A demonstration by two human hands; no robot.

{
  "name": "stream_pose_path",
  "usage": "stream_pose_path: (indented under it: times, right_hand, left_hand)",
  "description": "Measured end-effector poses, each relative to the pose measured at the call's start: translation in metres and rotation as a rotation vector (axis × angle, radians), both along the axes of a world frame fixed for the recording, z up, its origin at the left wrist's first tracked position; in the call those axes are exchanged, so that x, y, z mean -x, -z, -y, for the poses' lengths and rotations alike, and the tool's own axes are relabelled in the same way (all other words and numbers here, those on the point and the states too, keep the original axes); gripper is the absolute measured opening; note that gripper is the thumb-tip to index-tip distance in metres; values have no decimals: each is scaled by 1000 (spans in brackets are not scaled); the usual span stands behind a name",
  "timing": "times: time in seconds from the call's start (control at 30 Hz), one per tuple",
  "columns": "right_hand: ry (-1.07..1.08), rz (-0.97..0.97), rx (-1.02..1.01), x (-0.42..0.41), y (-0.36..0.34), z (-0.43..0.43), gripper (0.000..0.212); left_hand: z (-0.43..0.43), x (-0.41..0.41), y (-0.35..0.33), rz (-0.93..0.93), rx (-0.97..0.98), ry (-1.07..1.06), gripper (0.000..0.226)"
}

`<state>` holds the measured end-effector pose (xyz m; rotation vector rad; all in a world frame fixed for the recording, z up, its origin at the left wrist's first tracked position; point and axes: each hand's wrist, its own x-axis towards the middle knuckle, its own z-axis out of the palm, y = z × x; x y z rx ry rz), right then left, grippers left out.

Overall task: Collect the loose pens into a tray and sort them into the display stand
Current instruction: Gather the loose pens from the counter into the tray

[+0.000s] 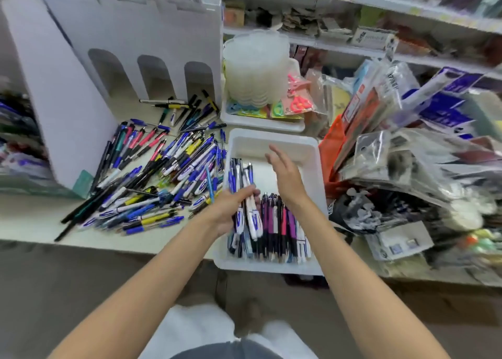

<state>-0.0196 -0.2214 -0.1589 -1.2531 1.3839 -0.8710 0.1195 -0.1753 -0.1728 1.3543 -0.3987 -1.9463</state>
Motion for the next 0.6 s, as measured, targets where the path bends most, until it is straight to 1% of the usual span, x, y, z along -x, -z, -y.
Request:
stream_pose_path:
  times: [0.03, 0.07, 0.13, 0.17, 0.2, 0.27, 0.3, 0.33, 0.43, 0.47, 0.53, 0.57, 0.6]
  right_hand:
    - [23, 43, -18, 4, 4, -6, 45]
    - [6, 69, -47, 7, 6, -11, 46]
    - [-36, 103, -110, 14, 6, -18, 48]
    - [-30, 116, -122, 19, 3, -19, 53]
    - [-17, 112, -117, 24, -1, -17, 59]
    - [-22, 61, -95, 36, -7, -14, 71]
    - [-46, 34, -94, 41, -9, -14, 76]
    - [-74, 13, -88, 44, -12, -14, 80]
    - [-121, -25, -16, 47, -14, -18, 89]
    - [-126, -33, -1, 45, -14, -19, 88]
    - [-115, -67, 29, 39, -9, -20, 78]
    - [-100, -75, 48, 35, -6, -20, 71]
    - [-85, -66, 64, 32, -4, -22, 64]
  left_hand:
    - [3, 7, 0, 11, 16, -118, 42]
    - [5, 14, 3, 51, 43, -174, 41]
    - [4, 30, 1, 173, 114, -111, 37]
    - [2, 38, 2, 248, 162, -45, 41]
    - [-1, 46, 2, 329, 213, 32, 53]
    - [-7, 58, 3, 475, 297, 183, 88]
    - [-11, 63, 1, 515, 325, 237, 101]
    - [-14, 66, 1, 545, 342, 280, 108]
    - [-16, 69, 8, 618, 409, 345, 115]
    - [-16, 69, 11, 616, 415, 337, 118]
    - [-17, 68, 14, 588, 410, 319, 121]
    - [-19, 67, 14, 569, 418, 318, 117]
    - [-21, 66, 12, 550, 445, 316, 103]
